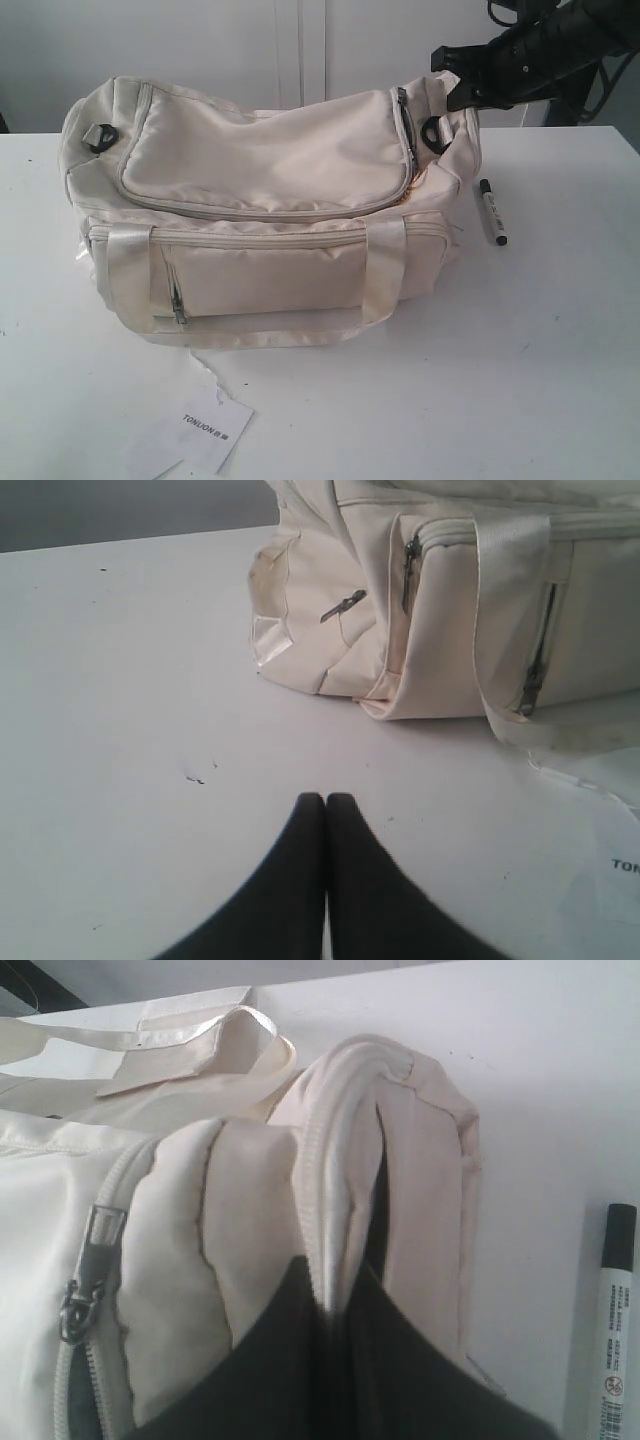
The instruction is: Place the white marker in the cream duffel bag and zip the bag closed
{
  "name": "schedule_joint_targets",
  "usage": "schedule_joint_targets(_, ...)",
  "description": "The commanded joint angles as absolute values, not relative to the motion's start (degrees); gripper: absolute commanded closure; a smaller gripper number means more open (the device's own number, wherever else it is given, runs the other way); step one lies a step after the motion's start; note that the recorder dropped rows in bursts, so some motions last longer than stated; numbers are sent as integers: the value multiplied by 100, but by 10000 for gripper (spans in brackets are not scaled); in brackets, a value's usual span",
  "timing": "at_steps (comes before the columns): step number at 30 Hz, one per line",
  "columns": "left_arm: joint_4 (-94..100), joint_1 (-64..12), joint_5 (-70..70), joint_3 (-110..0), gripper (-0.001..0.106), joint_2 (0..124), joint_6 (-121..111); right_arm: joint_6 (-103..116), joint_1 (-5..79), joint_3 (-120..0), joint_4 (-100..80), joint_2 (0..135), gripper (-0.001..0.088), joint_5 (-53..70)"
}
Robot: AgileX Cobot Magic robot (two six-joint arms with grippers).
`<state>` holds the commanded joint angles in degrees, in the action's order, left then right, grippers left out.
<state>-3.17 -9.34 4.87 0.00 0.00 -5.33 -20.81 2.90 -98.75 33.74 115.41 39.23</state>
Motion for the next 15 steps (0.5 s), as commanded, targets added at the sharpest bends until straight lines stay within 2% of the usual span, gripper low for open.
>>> schedule_joint_targets(5,-317,-934,-512,0,1053,0,-2394,-2081,290,-9875,3374,11541,868,3923)
schedule_joint_targets(11,-317,-934,-1389,0,1053,0,-2574,-2081,290,-9875,3374,11541,868,3912)
schedule_joint_targets(15,-211,-934,-1071,-223,1053,0,-2923,-2081,290,-9875,3374,11541,868,3912)
